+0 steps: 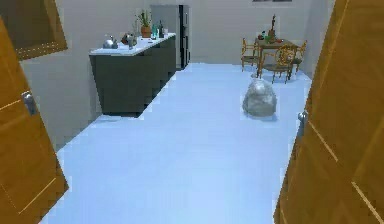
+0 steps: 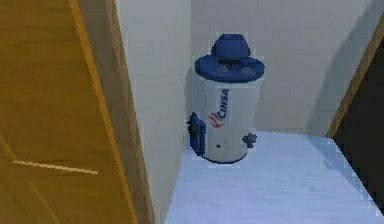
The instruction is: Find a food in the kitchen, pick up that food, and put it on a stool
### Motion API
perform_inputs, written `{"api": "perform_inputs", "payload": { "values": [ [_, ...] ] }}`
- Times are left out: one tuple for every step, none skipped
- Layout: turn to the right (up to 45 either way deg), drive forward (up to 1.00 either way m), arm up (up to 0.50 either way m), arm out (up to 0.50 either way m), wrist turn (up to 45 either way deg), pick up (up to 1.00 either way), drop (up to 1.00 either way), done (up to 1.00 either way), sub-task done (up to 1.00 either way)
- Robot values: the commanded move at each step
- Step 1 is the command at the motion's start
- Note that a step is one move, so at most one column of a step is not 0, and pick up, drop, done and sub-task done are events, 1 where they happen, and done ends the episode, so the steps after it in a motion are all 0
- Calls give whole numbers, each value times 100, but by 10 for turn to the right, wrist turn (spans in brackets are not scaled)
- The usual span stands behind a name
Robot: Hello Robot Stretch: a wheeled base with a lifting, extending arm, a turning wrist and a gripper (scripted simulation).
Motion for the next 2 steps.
{"api": "perform_inputs", "payload": {
  "values": [
    [0, 100, 0, 0, 0, 0, 0, 0, 0],
    [0, 100, 0, 0, 0, 0, 0, 0, 0]
  ]
}}
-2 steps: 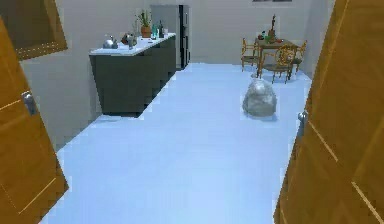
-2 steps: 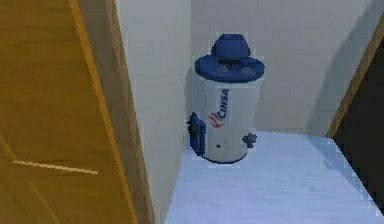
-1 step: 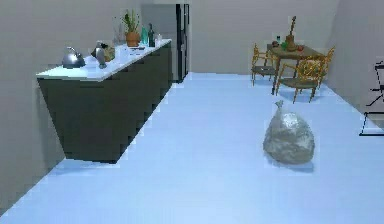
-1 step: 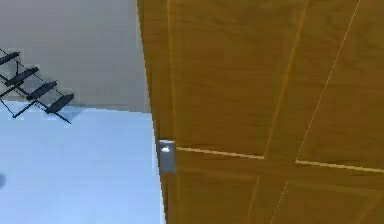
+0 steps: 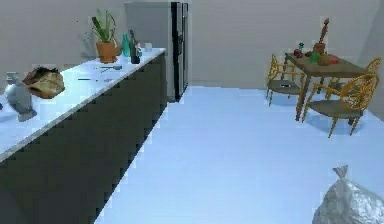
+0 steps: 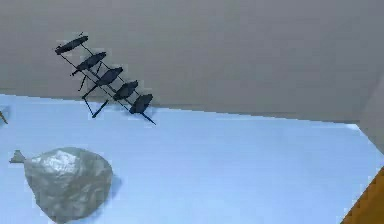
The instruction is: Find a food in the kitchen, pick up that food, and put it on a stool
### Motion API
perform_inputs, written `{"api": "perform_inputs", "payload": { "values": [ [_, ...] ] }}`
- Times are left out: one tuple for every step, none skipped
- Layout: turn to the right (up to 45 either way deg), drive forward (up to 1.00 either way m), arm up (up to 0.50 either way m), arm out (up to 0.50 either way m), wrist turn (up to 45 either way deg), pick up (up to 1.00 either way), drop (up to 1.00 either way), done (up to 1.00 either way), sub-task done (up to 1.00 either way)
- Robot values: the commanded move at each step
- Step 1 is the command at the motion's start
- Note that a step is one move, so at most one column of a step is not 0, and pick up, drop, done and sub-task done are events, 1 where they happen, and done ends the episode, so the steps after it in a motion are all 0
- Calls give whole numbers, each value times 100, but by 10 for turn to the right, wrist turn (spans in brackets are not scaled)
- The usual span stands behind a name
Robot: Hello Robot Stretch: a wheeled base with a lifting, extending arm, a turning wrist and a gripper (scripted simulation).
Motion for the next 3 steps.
{"api": "perform_inputs", "payload": {
  "values": [
    [0, 100, 0, 0, 0, 0, 0, 0, 0],
    [0, 100, 0, 0, 0, 0, 0, 0, 0],
    [0, 25, 0, 0, 0, 0, 0, 0, 0]
  ]
}}
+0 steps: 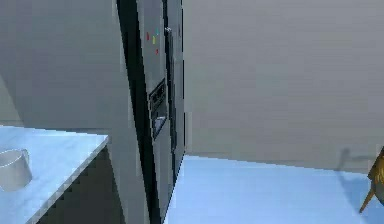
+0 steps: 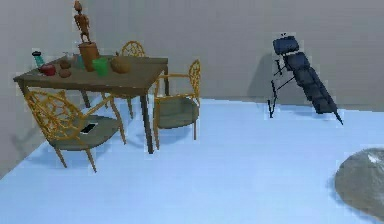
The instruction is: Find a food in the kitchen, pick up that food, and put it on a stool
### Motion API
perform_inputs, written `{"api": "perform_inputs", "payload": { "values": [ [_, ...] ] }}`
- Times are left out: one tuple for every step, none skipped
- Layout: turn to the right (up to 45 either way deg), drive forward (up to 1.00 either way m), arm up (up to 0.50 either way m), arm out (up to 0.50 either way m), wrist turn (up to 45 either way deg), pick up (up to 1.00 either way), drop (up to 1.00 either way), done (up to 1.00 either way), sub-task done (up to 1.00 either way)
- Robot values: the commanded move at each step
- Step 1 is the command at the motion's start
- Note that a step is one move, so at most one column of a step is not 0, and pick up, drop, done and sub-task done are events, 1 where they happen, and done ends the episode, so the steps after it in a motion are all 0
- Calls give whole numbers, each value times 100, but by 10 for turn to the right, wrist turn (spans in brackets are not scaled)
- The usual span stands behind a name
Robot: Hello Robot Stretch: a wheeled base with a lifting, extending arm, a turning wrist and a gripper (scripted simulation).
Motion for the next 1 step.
{"api": "perform_inputs", "payload": {
  "values": [
    [-450, 0, 0, 0, 0, 0, 0, 0, 0]
  ]
}}
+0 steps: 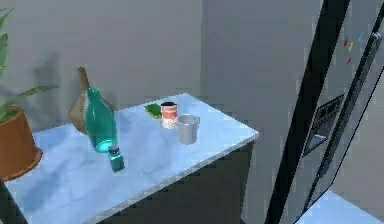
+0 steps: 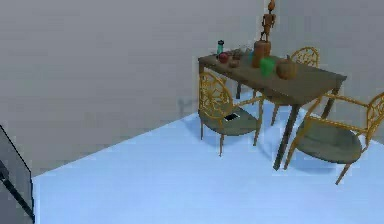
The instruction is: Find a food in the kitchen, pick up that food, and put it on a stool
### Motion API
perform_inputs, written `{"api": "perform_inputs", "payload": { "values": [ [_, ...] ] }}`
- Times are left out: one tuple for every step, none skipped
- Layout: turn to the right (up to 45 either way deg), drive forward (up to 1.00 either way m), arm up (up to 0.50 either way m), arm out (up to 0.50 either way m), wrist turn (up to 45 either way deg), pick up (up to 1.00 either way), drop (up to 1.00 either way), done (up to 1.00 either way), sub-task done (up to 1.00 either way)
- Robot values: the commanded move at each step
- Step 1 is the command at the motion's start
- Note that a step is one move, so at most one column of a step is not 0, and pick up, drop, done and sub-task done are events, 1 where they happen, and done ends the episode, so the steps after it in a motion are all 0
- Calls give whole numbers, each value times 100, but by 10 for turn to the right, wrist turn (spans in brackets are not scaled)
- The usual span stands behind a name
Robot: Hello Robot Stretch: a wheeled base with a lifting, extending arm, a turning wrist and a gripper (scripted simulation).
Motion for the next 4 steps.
{"api": "perform_inputs", "payload": {
  "values": [
    [-450, 0, 0, 0, 0, 0, 0, 0, 0],
    [-450, 0, 0, 0, 0, 0, 0, 0, 0],
    [450, 0, 0, 0, 0, 0, 0, 0, 0],
    [450, 0, 0, 0, 0, 0, 0, 0, 0]
  ]
}}
